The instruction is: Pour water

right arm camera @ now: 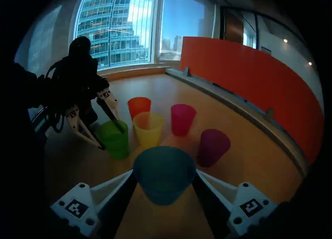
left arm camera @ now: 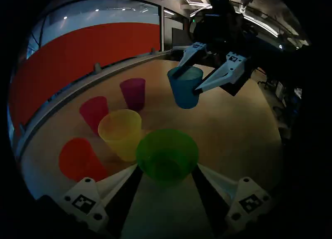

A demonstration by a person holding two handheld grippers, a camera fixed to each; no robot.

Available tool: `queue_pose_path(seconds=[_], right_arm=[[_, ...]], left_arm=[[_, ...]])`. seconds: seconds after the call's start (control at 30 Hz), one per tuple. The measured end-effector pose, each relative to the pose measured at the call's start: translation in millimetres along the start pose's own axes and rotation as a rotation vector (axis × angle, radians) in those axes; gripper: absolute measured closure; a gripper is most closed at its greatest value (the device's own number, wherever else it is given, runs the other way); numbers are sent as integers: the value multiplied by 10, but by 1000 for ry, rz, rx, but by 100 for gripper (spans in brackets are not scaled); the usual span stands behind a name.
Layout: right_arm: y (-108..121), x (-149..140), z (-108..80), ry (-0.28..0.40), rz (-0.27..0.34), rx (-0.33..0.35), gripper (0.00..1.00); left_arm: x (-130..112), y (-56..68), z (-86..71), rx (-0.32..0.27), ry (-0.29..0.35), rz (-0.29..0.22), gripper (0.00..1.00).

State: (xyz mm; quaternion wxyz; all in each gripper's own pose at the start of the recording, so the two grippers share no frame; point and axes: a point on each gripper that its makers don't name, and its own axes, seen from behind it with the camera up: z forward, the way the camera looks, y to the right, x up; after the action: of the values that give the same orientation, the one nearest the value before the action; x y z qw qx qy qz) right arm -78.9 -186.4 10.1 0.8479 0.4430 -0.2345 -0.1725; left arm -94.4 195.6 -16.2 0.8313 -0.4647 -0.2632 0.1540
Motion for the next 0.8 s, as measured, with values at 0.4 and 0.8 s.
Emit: queue_pose_path(seconds=[0.4, 0.8], right_arm=[[-42, -91, 40, -11, 2, 4, 9], [-111, -217, 144, -22, 9, 18, 9]], left_arm=[[-113, -62, 16, 13, -45, 2, 17], [-223, -70, -56, 21, -77, 10, 17]])
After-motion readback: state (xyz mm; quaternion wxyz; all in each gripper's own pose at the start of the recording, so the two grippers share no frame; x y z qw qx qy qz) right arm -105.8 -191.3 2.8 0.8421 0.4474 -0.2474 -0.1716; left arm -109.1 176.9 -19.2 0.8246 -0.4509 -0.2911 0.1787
